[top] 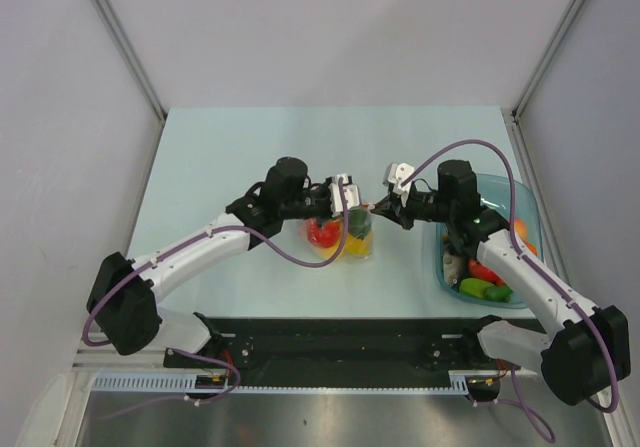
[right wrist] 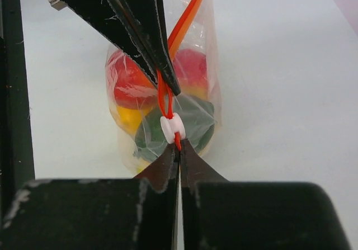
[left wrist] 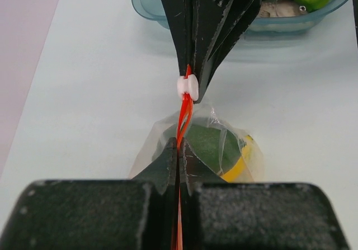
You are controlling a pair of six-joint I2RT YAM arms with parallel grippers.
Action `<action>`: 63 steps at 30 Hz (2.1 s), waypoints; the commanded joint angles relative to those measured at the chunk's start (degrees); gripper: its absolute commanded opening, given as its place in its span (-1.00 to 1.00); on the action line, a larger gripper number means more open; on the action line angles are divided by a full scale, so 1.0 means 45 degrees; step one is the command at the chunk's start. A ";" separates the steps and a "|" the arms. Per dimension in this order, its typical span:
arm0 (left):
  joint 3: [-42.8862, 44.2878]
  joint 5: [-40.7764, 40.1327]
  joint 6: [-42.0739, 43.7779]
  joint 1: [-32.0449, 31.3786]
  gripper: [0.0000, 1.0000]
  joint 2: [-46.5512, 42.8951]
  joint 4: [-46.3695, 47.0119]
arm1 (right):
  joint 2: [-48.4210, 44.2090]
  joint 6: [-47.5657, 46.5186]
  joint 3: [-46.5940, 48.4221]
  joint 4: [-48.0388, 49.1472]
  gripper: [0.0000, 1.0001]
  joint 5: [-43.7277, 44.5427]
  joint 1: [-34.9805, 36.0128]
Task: Place the food in the zip-top bag and seal the zipper
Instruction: Zip the zipper food storage bag at the center of the board.
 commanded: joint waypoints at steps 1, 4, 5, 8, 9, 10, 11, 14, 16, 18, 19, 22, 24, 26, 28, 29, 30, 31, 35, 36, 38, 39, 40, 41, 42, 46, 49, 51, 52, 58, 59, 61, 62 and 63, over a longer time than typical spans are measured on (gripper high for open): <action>0.0150 0.0008 -0.0276 0.0064 -0.82 -0.0291 0.0410 | -0.0156 0.0006 -0.0023 0.0720 -1.00 -0.0380 -0.0077; 0.0638 0.0280 -0.0626 0.0064 -0.34 -0.0446 0.0408 | -0.0351 -0.0053 -0.0140 0.0798 -1.00 -0.0284 -0.0058; 0.0793 0.0630 -0.0647 0.0025 -0.21 -0.0524 0.0525 | -0.0410 -0.0034 -0.0179 0.0953 -1.00 -0.0244 -0.0058; 0.1067 0.0906 -0.0395 -0.0208 -0.07 -0.0506 0.0546 | -0.0547 -0.0150 -0.0355 0.1111 -1.00 -0.0166 0.0001; 0.1378 0.1081 -0.0239 -0.0267 -0.06 -0.0409 0.0159 | -0.0567 -0.0189 -0.0394 0.1111 -1.00 -0.0166 0.0001; 0.1555 0.1179 0.0072 -0.0326 -0.05 -0.0156 -0.0077 | -0.0567 -0.0248 -0.0395 0.1111 -1.00 -0.0166 0.0001; 0.1731 0.1296 0.0172 -0.0385 -0.06 -0.0057 -0.0292 | -0.0586 -0.0287 -0.0395 0.1092 -1.00 -0.0166 0.0001; 0.2219 0.1726 0.0523 -0.0482 -0.06 0.0236 -0.0801 | -0.0664 -0.0365 -0.0395 0.1033 -1.00 -0.0107 0.0040; 0.2260 0.1902 0.0854 -0.0561 -0.05 0.0276 -0.0978 | -0.0703 -0.0346 -0.0395 0.0994 -1.00 -0.0010 0.0020; 0.2318 0.1942 0.1070 -0.0678 -0.05 0.0393 -0.1191 | -0.0723 -0.0288 -0.0414 0.0994 -1.00 0.0068 0.0020; 0.2376 0.2000 0.1342 -0.0717 -0.04 0.0470 -0.1309 | -0.0742 -0.0268 -0.0414 0.0994 -1.00 0.0088 0.0040; 0.2669 0.2039 0.1539 -0.0795 -0.03 0.0802 -0.1661 | -0.0820 -0.0268 -0.0453 0.1072 -1.00 0.0127 0.0059; 0.2884 0.2020 0.1559 -0.0834 -0.03 0.0997 -0.1681 | -0.0840 -0.0306 -0.0453 0.1053 -1.00 0.0127 0.0060; 0.3059 0.1884 0.1618 -0.0834 -0.03 0.1115 -0.1623 | -0.0860 -0.0404 -0.0472 0.0955 -1.00 0.0108 0.0079; 0.3197 0.1864 0.1696 -0.0854 -0.03 0.1330 -0.1739 | -0.0899 -0.0502 -0.0472 0.0877 -1.00 0.0030 0.0079; 0.3313 0.1922 0.1696 -0.0835 -0.05 0.1389 -0.1778 | -0.0899 -0.0541 -0.0473 0.0896 -1.00 0.0030 0.0079; 0.3334 0.1942 0.1638 -0.0834 -0.06 0.1447 -0.1798 | -0.0899 -0.0580 -0.0473 0.0896 -1.00 0.0010 0.0098; 0.3353 0.1961 0.1618 -0.0834 -0.06 0.1467 -0.1779 | -0.0937 -0.0619 -0.0492 0.0838 -1.00 -0.0009 0.0099; 0.3334 0.2078 0.1618 -0.0834 -0.24 0.1448 -0.1856 | -0.0977 -0.0717 -0.0492 0.0779 -1.00 0.0068 0.0099; 0.3315 0.2078 0.1754 -0.0834 -0.37 0.1448 -0.1934 | -0.1016 -0.0717 -0.0492 0.0779 -1.00 0.0088 0.0099; 0.3256 0.1885 0.1911 -0.0815 -0.55 0.1428 -0.2149 | -0.1055 -0.0697 -0.0531 0.0740 -1.00 0.0146 0.0118; 0.3275 0.1864 0.1931 -0.0776 -0.60 0.1448 -0.2227 | -0.1113 -0.0717 -0.0531 0.0740 -1.00 0.0166 0.0099; 0.3353 0.1844 0.1853 -0.0660 -0.65 0.1506 -0.2286 | -0.1133 -0.0736 -0.0551 0.0721 -1.00 0.0186 0.0060; 0.3392 0.1863 0.1737 -0.0581 -0.70 0.1564 -0.2325 | -0.1152 -0.0736 -0.0551 0.0701 -1.00 0.0224 0.0060; 0.3489 0.1844 0.1581 -0.0503 -0.79 0.1642 -0.2403 | -0.1172 -0.0717 -0.0570 0.0701 -1.00 0.0283 0.0060; 0.3861 0.1688 0.1735 -0.0055 -0.88 0.1858 -0.3009 | -0.1425 -0.0406 -0.0707 0.0973 -1.00 0.0498 -0.0174; 0.3725 0.1591 0.2008 0.0297 -0.88 0.1722 -0.3282 | -0.1504 -0.0152 -0.0766 0.1091 -1.00 0.0498 -0.0428; 0.3530 0.1474 0.2106 0.0473 -0.88 0.1527 -0.3458 | -0.1563 0.0005 -0.0785 0.1053 -1.00 0.0401 -0.0701; 0.3452 0.1396 0.2107 0.0610 -0.88 0.1468 -0.3497 | -0.1582 0.0180 -0.0785 0.1014 -1.00 0.0401 -0.0799; 0.2710 0.1005 0.2048 0.1098 -0.88 0.0785 -0.3576 | -0.1933 0.0260 -0.0980 0.0721 -1.00 0.0381 -0.1287; 0.2554 0.0927 0.2029 0.1177 -0.88 0.0668 -0.3634 | -0.2011 0.0221 -0.1019 0.0662 -1.00 0.0362 -0.1346; 0.2436 0.0829 0.2087 0.1449 -0.88 0.0415 -0.3809 | -0.2090 0.0182 -0.1039 0.0565 -1.00 0.0381 -0.1580; 0.2320 0.0790 0.2203 0.1547 -0.88 0.0335 -0.3984 | -0.2109 0.0162 -0.1058 0.0525 -1.00 0.0420 -0.1658; 0.2280 0.0712 0.2262 0.1664 -0.88 0.0238 -0.4083 | -0.2129 0.0143 -0.1078 0.0448 -1.00 0.0401 -0.1853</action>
